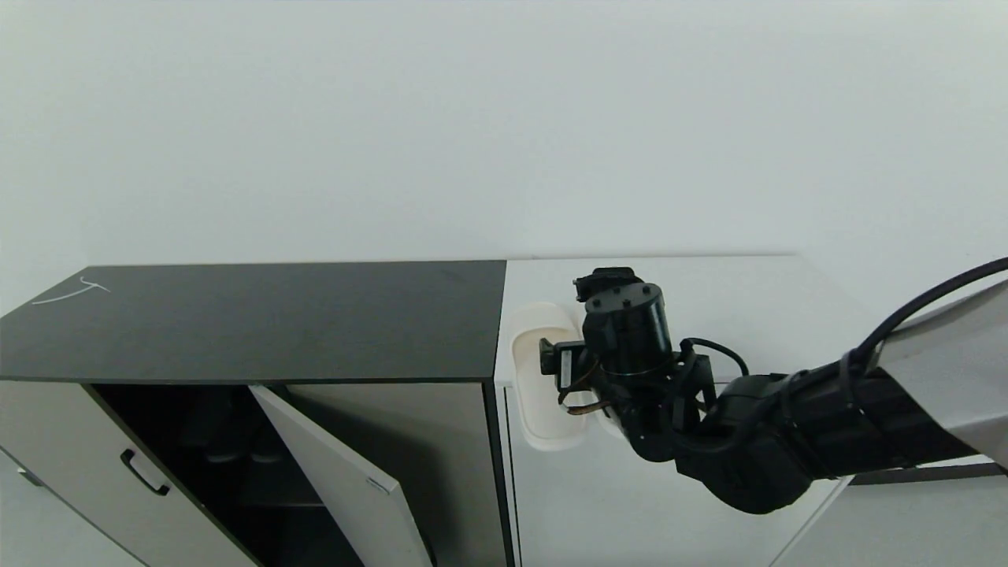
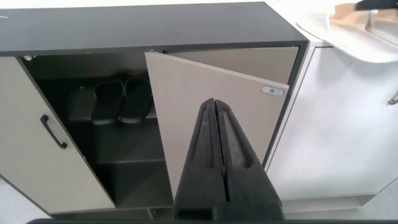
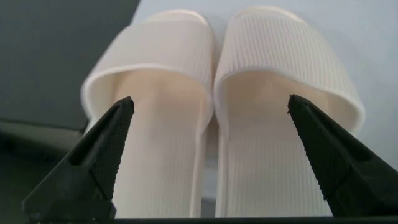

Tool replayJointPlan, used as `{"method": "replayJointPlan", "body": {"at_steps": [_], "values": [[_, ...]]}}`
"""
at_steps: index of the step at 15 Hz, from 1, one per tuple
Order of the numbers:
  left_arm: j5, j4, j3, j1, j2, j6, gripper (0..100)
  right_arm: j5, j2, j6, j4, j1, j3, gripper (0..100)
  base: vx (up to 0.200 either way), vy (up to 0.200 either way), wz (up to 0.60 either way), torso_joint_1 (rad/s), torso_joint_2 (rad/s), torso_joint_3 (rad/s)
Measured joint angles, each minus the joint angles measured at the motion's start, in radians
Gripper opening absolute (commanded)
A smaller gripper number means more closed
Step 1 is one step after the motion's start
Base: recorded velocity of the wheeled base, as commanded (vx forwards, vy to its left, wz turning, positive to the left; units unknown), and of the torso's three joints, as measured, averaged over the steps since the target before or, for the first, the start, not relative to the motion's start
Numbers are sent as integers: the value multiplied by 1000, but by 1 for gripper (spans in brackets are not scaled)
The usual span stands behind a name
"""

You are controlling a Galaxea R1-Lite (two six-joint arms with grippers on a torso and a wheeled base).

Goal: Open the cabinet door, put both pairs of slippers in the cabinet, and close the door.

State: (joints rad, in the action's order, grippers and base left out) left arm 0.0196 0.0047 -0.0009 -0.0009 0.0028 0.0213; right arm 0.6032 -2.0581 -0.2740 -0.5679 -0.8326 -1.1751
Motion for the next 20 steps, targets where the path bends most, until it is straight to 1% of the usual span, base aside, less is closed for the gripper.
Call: {"method": "replayJointPlan", "body": {"at_steps": [8, 9, 15, 16, 18, 20], "values": [[0, 0, 0, 0, 0, 0, 0, 1, -130, 8, -1, 62, -126, 100, 0, 0, 0, 0, 0, 0], [0, 0, 0, 0, 0, 0, 0, 1, -142, 10, -1, 70, -139, 0, 0, 0, 0, 0, 0, 0], [0, 0, 0, 0, 0, 0, 0, -3, -159, 30, -6, 76, -168, 0, 0, 0, 0, 0, 0, 0], [0, 0, 0, 1, 0, 0, 0, -23, -142, 29, -13, 72, -156, 0, 0, 0, 0, 0, 0, 0], [0, 0, 0, 0, 0, 0, 0, -144, -66, 29, -49, 50, -76, 0, -200, 0, 0, 5, 0, 0], [0, 0, 0, 0, 0, 0, 0, -275, 53, 29, -94, 16, 64, 0, -200, 0, 0, 2, 0, 0]]}}
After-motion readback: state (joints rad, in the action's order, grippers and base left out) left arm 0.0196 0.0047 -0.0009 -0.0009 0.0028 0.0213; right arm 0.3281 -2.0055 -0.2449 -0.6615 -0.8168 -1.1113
